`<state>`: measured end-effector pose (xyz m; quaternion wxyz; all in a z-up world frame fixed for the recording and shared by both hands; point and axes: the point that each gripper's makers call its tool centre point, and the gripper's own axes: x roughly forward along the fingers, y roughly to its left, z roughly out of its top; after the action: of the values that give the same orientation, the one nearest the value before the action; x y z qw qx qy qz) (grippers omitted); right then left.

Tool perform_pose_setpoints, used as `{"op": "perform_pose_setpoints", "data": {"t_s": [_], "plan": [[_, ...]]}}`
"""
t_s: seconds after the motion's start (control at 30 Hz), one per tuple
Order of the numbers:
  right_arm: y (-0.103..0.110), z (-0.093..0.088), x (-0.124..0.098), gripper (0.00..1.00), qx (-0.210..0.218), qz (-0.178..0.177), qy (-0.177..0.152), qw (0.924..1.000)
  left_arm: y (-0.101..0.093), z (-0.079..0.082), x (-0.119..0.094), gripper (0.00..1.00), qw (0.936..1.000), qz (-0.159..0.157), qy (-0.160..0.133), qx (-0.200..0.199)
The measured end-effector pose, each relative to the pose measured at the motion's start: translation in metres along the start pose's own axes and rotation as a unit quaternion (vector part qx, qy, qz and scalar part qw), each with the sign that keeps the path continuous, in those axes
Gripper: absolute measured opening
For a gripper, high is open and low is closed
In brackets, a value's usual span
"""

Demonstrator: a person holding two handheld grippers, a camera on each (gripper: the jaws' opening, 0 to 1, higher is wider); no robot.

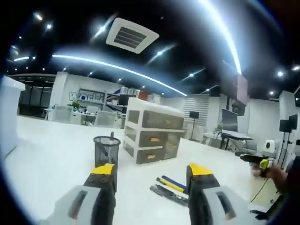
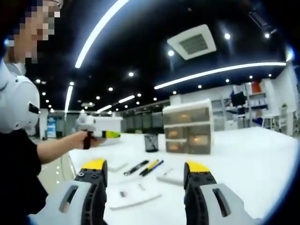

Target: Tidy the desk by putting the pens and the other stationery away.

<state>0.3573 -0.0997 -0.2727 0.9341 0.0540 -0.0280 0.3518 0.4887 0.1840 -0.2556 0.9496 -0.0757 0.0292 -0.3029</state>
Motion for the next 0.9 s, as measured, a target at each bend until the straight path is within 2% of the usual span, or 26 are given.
{"op": "perform_pose_setpoints", "data": {"t_s": [0.1,0.27,0.37,0.47,0.53,0.73,0.9], "plan": [[-0.002,-0.002,0.0,0.62,0.002,-0.003,0.005,1.0,-0.004,0.001,-0.014,0.63,0.9999,0.002,-0.01,0.007],[-0.005,-0.005,0.001,0.62,0.007,-0.007,0.012,0.9999,-0.009,-0.007,-0.038,0.65,0.9998,0.007,-0.008,0.016],[-0.005,-0.009,0.003,0.62,0.008,-0.009,0.019,0.9998,-0.01,-0.02,-0.054,0.65,0.9995,0.014,0.019,0.021],[-0.006,-0.011,0.003,0.62,0.009,-0.011,0.025,0.9996,-0.009,-0.024,-0.067,0.66,0.9993,0.024,0.02,0.021],[-0.006,-0.012,0.004,0.62,0.012,-0.012,0.028,0.9995,-0.012,-0.034,-0.076,0.67,0.9985,0.023,0.042,0.028],[-0.008,-0.015,0.005,0.62,0.015,-0.017,0.037,0.9991,-0.029,-0.045,-0.087,0.68,0.9986,0.003,0.05,0.018],[-0.012,-0.022,0.007,0.64,0.028,-0.02,0.047,0.9983,-0.032,-0.051,-0.087,0.68,0.9979,0.002,0.059,0.027]]}}
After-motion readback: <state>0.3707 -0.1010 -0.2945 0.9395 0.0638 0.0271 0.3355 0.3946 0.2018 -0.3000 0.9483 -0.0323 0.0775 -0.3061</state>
